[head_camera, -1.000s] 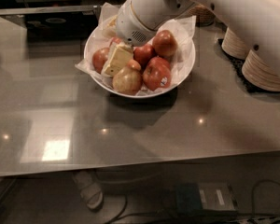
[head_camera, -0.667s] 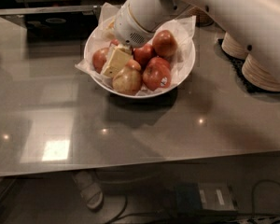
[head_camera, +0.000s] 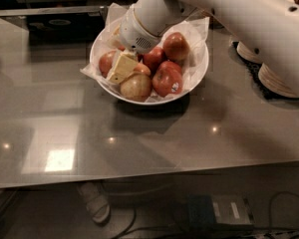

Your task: Pick apple from white bowl

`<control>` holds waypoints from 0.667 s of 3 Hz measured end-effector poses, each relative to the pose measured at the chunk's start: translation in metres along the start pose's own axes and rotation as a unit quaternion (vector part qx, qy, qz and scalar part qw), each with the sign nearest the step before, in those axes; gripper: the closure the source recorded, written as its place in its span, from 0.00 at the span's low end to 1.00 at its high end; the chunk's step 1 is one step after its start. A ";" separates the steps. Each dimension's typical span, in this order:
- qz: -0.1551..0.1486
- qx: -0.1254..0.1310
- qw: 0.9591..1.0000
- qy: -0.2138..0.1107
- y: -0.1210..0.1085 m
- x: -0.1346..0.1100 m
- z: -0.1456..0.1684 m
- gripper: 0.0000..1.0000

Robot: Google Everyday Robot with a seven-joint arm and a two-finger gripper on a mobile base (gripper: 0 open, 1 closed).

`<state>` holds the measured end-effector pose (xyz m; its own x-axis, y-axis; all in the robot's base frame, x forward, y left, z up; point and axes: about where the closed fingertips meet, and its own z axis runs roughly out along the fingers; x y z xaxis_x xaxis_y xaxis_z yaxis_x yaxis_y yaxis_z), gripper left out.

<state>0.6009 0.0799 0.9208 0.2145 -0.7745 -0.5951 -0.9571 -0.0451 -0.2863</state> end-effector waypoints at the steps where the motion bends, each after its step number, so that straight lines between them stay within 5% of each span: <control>1: 0.007 -0.016 1.000 0.013 0.008 0.006 0.007 0.36; 2: 0.010 -0.035 0.999 0.022 0.015 0.008 0.017 0.38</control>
Offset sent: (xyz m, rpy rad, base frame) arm -0.0141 0.0055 -0.0334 -0.0815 0.0985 0.0228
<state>0.5913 0.0838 0.8986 0.1888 -0.8027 -0.5657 -0.9724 -0.0725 -0.2217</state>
